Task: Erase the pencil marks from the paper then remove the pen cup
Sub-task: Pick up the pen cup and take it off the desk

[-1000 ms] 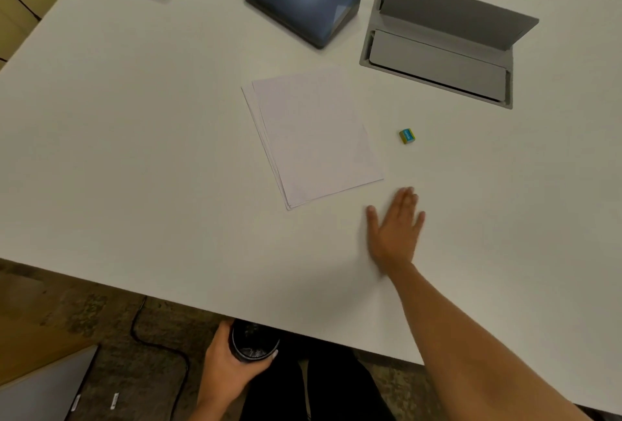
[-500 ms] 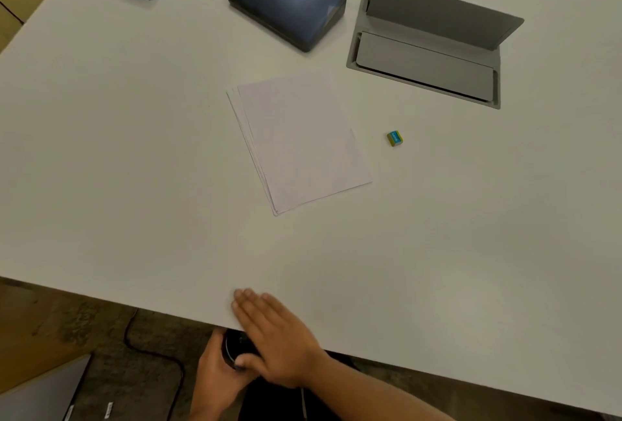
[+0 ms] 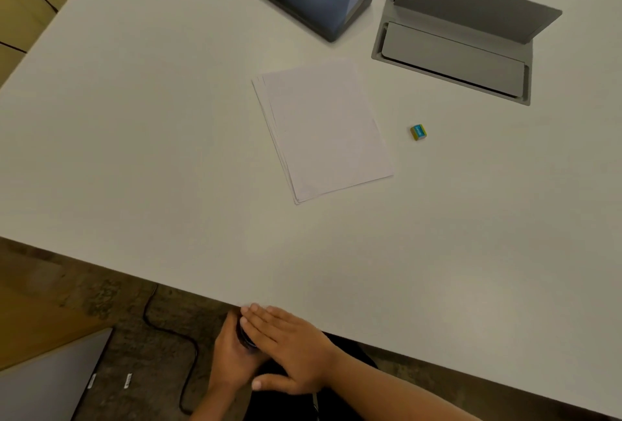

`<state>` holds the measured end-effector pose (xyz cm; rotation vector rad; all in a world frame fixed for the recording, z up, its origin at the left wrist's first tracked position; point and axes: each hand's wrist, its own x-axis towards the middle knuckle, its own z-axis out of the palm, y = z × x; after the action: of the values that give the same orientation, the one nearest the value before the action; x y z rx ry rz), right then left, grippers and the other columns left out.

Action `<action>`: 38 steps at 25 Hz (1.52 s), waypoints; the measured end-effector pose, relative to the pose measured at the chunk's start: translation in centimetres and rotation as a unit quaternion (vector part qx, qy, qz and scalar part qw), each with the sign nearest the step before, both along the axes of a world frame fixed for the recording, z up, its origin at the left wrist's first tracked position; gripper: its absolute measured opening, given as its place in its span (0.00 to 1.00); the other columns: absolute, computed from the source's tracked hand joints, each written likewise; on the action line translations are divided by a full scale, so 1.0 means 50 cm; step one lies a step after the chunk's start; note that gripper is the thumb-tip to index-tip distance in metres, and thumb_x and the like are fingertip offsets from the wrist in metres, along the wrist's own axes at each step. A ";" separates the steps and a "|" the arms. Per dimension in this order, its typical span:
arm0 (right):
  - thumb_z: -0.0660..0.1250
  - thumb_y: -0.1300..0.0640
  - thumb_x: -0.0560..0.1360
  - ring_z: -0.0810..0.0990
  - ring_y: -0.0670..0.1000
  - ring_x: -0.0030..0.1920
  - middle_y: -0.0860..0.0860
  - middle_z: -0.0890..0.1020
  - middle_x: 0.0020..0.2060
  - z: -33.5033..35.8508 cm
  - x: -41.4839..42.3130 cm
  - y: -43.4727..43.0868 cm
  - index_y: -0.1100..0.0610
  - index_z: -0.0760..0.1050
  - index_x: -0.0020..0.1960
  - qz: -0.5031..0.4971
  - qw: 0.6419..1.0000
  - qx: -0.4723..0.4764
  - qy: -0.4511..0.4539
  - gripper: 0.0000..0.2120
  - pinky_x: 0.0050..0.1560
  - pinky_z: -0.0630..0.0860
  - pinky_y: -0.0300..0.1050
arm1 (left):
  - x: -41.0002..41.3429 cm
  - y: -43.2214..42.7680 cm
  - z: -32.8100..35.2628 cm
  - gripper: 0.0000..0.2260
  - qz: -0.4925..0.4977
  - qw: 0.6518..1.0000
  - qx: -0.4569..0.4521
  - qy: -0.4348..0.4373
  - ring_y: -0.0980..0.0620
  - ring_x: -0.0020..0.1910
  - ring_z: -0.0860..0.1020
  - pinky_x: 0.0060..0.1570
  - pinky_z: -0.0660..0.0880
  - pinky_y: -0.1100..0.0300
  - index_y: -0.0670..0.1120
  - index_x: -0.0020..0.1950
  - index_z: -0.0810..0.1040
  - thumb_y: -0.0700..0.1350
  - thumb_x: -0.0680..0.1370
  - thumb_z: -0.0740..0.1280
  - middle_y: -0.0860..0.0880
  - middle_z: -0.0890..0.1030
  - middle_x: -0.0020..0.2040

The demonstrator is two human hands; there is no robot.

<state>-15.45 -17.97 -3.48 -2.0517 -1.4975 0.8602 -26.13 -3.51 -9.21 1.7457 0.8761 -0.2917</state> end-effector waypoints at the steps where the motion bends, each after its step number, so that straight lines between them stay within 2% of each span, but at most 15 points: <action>1: 0.64 0.44 0.80 0.44 0.51 0.79 0.57 0.49 0.79 0.006 0.006 -0.002 0.62 0.48 0.80 0.005 0.999 0.022 0.030 0.39 0.78 0.44 0.48 | 0.001 0.001 0.002 0.25 -0.003 1.000 0.003 -0.001 0.61 0.49 0.83 0.45 0.77 0.71 0.56 0.53 0.75 0.52 0.60 0.81 0.62 0.84 0.47; 4: 0.62 0.47 0.81 0.47 0.51 0.79 0.56 0.51 0.79 -0.001 0.045 0.005 0.60 0.50 0.80 -0.088 0.995 0.054 0.017 0.36 0.78 0.48 0.49 | 0.002 0.010 0.002 0.38 0.000 1.000 -0.001 -0.006 0.66 0.56 0.80 0.51 0.76 0.73 0.56 0.63 0.75 0.55 0.55 0.84 0.63 0.83 0.54; 7: 0.52 0.40 0.83 0.38 0.52 0.79 0.55 0.41 0.79 -0.021 0.065 0.015 0.60 0.40 0.80 -0.171 0.980 -0.054 -0.086 0.37 0.77 0.43 0.51 | 0.003 0.017 0.004 0.40 -0.004 1.000 0.009 -0.001 0.67 0.58 0.78 0.54 0.74 0.72 0.54 0.64 0.75 0.52 0.55 0.87 0.62 0.81 0.57; 10: 0.50 0.36 0.82 0.36 0.53 0.78 0.57 0.41 0.79 -0.037 0.013 0.018 0.62 0.40 0.80 -0.029 0.991 -0.072 -0.106 0.40 0.77 0.42 0.53 | -0.004 0.022 0.007 0.31 -0.008 1.000 0.008 0.023 0.64 0.52 0.81 0.46 0.76 0.72 0.54 0.56 0.76 0.44 0.58 0.86 0.57 0.83 0.51; 12: 0.51 0.38 0.83 0.34 0.51 0.78 0.57 0.42 0.79 -0.027 -0.020 0.020 0.62 0.42 0.80 0.040 0.996 -0.057 -0.057 0.38 0.77 0.39 0.50 | -0.010 0.020 0.011 0.23 -0.009 0.999 0.010 0.029 0.61 0.45 0.83 0.41 0.78 0.67 0.58 0.49 0.74 0.42 0.64 0.83 0.54 0.84 0.44; 14: 0.53 0.42 0.84 0.35 0.49 0.78 0.55 0.42 0.79 -0.017 -0.027 0.024 0.61 0.43 0.80 0.059 0.997 -0.039 -0.018 0.35 0.77 0.36 0.47 | -0.017 0.018 0.015 0.17 -0.015 1.000 0.010 0.021 0.60 0.42 0.82 0.40 0.79 0.59 0.59 0.46 0.73 0.42 0.71 0.77 0.52 0.83 0.42; 18: 0.49 0.41 0.84 0.37 0.50 0.78 0.54 0.41 0.79 -0.023 -0.018 0.037 0.59 0.42 0.80 -0.057 0.995 -0.054 -0.066 0.34 0.77 0.38 0.48 | -0.018 0.020 0.024 0.23 -0.027 0.999 0.005 0.017 0.65 0.49 0.81 0.44 0.77 0.68 0.55 0.53 0.75 0.43 0.65 0.82 0.57 0.83 0.49; 21: 0.50 0.40 0.84 0.38 0.51 0.79 0.55 0.44 0.79 -0.034 -0.018 0.034 0.60 0.43 0.80 0.030 0.994 -0.054 -0.092 0.35 0.77 0.40 0.50 | -0.011 0.015 0.022 0.21 -0.010 1.000 -0.006 0.015 0.62 0.49 0.82 0.43 0.76 0.70 0.54 0.54 0.74 0.43 0.68 0.80 0.57 0.83 0.49; 24: 0.55 0.45 0.84 0.44 0.49 0.79 0.53 0.51 0.79 -0.029 -0.010 0.024 0.58 0.50 0.80 0.080 0.997 -0.003 -0.020 0.31 0.78 0.44 0.49 | -0.007 0.010 0.026 0.18 -0.010 1.000 -0.012 0.027 0.63 0.44 0.82 0.40 0.75 0.72 0.50 0.54 0.72 0.42 0.72 0.78 0.52 0.83 0.48; 27: 0.54 0.47 0.84 0.49 0.49 0.79 0.50 0.53 0.79 -0.038 0.046 0.030 0.57 0.54 0.80 -0.073 0.993 0.051 -0.083 0.28 0.78 0.49 0.49 | -0.009 0.013 0.032 0.29 -0.002 1.000 -0.017 0.017 0.66 0.49 0.81 0.44 0.76 0.72 0.52 0.53 0.76 0.48 0.58 0.87 0.56 0.85 0.48; 29: 0.51 0.44 0.84 0.44 0.49 0.79 0.50 0.47 0.80 -0.042 0.107 0.052 0.57 0.49 0.80 -0.199 0.973 -0.006 -0.121 0.30 0.77 0.47 0.50 | -0.011 0.015 0.031 0.33 0.000 1.000 -0.013 0.017 0.65 0.51 0.81 0.47 0.77 0.70 0.54 0.52 0.76 0.55 0.53 0.87 0.57 0.84 0.48; 31: 0.47 0.40 0.83 0.38 0.49 0.79 0.50 0.42 0.80 -0.044 0.136 0.073 0.56 0.41 0.80 -0.233 0.959 -0.084 -0.140 0.33 0.77 0.42 0.51 | -0.010 0.019 0.034 0.34 -0.002 1.000 -0.008 0.015 0.65 0.52 0.81 0.49 0.78 0.68 0.54 0.53 0.76 0.57 0.53 0.87 0.57 0.84 0.50; 34: 0.48 0.36 0.82 0.38 0.52 0.79 0.53 0.42 0.80 -0.046 0.083 0.101 0.58 0.41 0.80 -0.129 0.974 -0.087 -0.163 0.37 0.76 0.40 0.54 | -0.010 0.024 0.040 0.31 -0.008 1.000 -0.004 0.016 0.66 0.49 0.81 0.46 0.77 0.70 0.55 0.52 0.75 0.52 0.56 0.87 0.56 0.84 0.48; 36: 0.49 0.36 0.82 0.38 0.52 0.79 0.54 0.44 0.80 -0.048 0.014 0.102 0.59 0.42 0.80 -0.030 0.988 -0.066 -0.139 0.38 0.76 0.41 0.54 | -0.009 0.028 0.036 0.26 0.009 1.000 -0.022 0.005 0.69 0.52 0.79 0.48 0.75 0.74 0.58 0.57 0.74 0.44 0.66 0.83 0.61 0.81 0.54; 38: 0.49 0.38 0.83 0.37 0.51 0.78 0.55 0.43 0.79 -0.050 -0.037 0.092 0.59 0.43 0.80 0.039 0.993 -0.058 -0.092 0.36 0.76 0.42 0.53 | -0.013 0.029 0.026 0.20 0.028 0.999 -0.029 0.023 0.65 0.59 0.77 0.54 0.73 0.74 0.59 0.65 0.72 0.44 0.77 0.73 0.63 0.77 0.61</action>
<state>-17.30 -13.38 -5.99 -2.2228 -1.6704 0.8230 -26.76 -2.07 -7.92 1.6641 0.9388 -0.3185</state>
